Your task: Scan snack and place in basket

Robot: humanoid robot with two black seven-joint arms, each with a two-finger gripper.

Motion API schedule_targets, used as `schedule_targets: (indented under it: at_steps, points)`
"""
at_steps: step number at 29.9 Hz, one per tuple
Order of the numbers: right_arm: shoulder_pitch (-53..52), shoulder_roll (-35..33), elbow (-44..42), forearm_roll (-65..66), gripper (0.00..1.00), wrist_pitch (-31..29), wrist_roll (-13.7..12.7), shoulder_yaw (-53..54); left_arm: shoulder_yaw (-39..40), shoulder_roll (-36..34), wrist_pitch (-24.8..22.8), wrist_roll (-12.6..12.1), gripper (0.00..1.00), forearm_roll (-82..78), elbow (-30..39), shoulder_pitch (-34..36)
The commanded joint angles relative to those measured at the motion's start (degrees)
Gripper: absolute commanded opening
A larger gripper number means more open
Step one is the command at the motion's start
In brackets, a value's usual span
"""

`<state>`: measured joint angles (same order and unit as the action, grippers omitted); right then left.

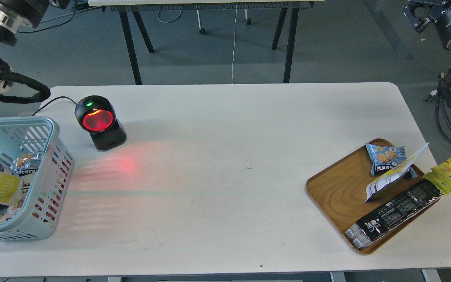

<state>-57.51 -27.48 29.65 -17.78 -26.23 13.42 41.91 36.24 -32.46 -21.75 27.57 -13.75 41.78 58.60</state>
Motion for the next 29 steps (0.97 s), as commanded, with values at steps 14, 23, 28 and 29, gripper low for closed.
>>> schedule_targets:
  at_steps: [14, 23, 28, 29]
  points:
    - [2.93, 6.03, -5.40, 0.03, 0.99, -0.58, -1.55, 2.12, 2.69, 12.51, -0.75, -1.30, 1.00, 13.83, -9.17, -2.26]
    - [2.84, 5.94, -5.40, 0.12, 0.99, -0.49, -1.55, 1.86, 2.78, 12.16, -2.33, -1.38, 1.00, 19.45, -9.17, -4.72]
    - [2.58, 5.94, -5.05, 0.20, 0.99, -0.58, -1.55, 1.77, 2.87, 11.89, -2.33, -1.56, 1.00, 22.27, -9.26, -5.78]
    - [2.49, 5.94, -4.96, 0.20, 0.99, -0.49, -1.55, 1.77, 2.87, 11.72, -2.25, -1.56, 1.00, 22.27, -9.26, -5.78]
